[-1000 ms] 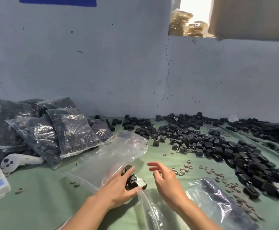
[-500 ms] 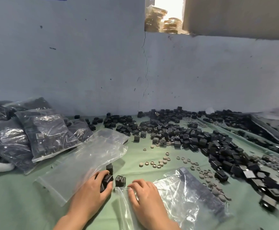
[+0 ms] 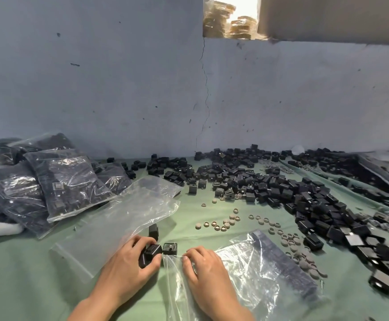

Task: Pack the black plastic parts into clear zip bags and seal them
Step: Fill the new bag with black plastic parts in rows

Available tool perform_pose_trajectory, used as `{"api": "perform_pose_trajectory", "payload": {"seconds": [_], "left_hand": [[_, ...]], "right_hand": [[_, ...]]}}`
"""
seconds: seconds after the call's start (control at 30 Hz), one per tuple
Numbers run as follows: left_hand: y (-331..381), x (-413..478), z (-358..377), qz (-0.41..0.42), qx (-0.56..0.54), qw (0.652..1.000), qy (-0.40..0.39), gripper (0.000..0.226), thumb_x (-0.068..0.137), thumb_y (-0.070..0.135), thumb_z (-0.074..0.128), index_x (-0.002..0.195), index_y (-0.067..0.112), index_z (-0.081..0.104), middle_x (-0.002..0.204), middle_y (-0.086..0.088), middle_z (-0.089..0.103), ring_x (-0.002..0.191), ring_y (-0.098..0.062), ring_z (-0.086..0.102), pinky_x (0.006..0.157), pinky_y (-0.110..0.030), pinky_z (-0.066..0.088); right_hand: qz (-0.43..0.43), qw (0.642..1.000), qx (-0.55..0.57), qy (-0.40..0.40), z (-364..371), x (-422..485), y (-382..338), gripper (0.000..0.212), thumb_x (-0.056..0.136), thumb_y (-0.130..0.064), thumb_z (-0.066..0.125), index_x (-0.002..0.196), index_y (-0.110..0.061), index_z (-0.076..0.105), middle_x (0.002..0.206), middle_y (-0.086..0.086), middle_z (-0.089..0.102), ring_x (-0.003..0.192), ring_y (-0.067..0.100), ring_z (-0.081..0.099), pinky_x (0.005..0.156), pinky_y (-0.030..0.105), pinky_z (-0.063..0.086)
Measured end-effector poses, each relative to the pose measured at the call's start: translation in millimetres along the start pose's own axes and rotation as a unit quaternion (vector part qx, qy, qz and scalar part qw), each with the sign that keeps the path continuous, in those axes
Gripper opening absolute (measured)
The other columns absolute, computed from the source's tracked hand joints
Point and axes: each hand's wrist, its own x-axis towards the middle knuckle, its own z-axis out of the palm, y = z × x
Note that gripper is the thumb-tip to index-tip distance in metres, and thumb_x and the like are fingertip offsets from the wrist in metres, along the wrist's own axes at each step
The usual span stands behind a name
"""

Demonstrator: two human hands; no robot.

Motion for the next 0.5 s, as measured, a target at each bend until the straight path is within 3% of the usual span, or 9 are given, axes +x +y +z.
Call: {"api": "perform_pose_trajectory", "payload": {"seconds": [0.1,0.27,0.33,0.37,0.4,0.43,0.5], "left_hand": [[-1.1,-2.5,1.7,0.020,-0.021,0.999,-0.017,0.041,0.076,0.071,0.049,0.109,0.046,0.054,0.101,0.032,0.046,0.097,0.005,0.052,0.080,-0.019,0.047],[1.9,-0.2,-1.7,-0.008,-0.025,0.999,0.022,0.040,0.078,0.071,0.053,0.109,0.047,0.052,0.102,0.027,0.052,0.092,0.002,0.056,0.075,-0.022,0.046],[8.4,5.8,-8.4,-0.073,-0.136,0.985,0.072,0.043,0.073,0.070,0.057,0.106,0.042,0.059,0.099,0.017,0.061,0.091,-0.006,0.060,0.074,-0.027,0.047],[12.9,10.1,-14.8,-0.129,-0.240,0.956,0.106,0.047,0.070,0.070,0.058,0.103,0.037,0.062,0.098,0.011,0.064,0.091,-0.010,0.062,0.075,-0.028,0.048],[17.8,15.5,-23.6,-0.196,-0.373,0.897,0.132,0.049,0.070,0.068,0.059,0.101,0.031,0.064,0.097,0.005,0.066,0.090,-0.015,0.063,0.078,-0.030,0.050],[20.9,22.1,-31.7,-0.255,-0.517,0.804,0.141,0.048,0.073,0.065,0.062,0.098,0.023,0.063,0.096,-0.002,0.066,0.089,-0.020,0.062,0.081,-0.035,0.053],[21.2,30.5,-43.9,-0.309,-0.744,0.580,0.124,0.036,0.081,0.051,0.067,0.091,0.017,0.061,0.092,-0.008,0.060,0.093,-0.025,0.058,0.085,-0.049,0.052]], "right_hand": [[0.002,1.000,0.000,0.001,-0.6,-1.0,0.3,0.033,0.106,-0.047,0.029,0.116,-0.033,0.058,0.110,-0.021,0.052,0.103,0.000,0.043,0.097,0.017,0.032],[0.010,1.000,0.006,0.001,-1.2,-1.5,0.8,0.032,0.106,-0.047,0.029,0.113,-0.034,0.058,0.108,-0.021,0.052,0.102,0.000,0.045,0.095,0.018,0.034],[0.015,1.000,0.010,0.001,-0.9,-0.8,1.9,0.033,0.106,-0.047,0.030,0.113,-0.033,0.058,0.108,-0.020,0.053,0.102,0.001,0.047,0.097,0.020,0.037],[0.015,1.000,0.011,0.002,-0.6,-0.1,2.0,0.033,0.106,-0.046,0.030,0.113,-0.032,0.059,0.108,-0.020,0.053,0.102,0.001,0.047,0.098,0.022,0.038],[0.015,1.000,0.011,0.003,-0.4,0.6,1.9,0.033,0.106,-0.046,0.031,0.114,-0.032,0.059,0.108,-0.020,0.054,0.102,0.001,0.048,0.098,0.022,0.038],[0.015,1.000,0.010,0.005,-0.3,1.3,2.1,0.032,0.106,-0.045,0.031,0.113,-0.032,0.060,0.108,-0.020,0.054,0.102,0.001,0.048,0.098,0.021,0.038],[0.016,1.000,0.011,0.005,0.6,1.7,2.9,0.032,0.106,-0.045,0.032,0.112,-0.032,0.060,0.106,-0.020,0.055,0.101,0.001,0.048,0.097,0.020,0.037]]}}
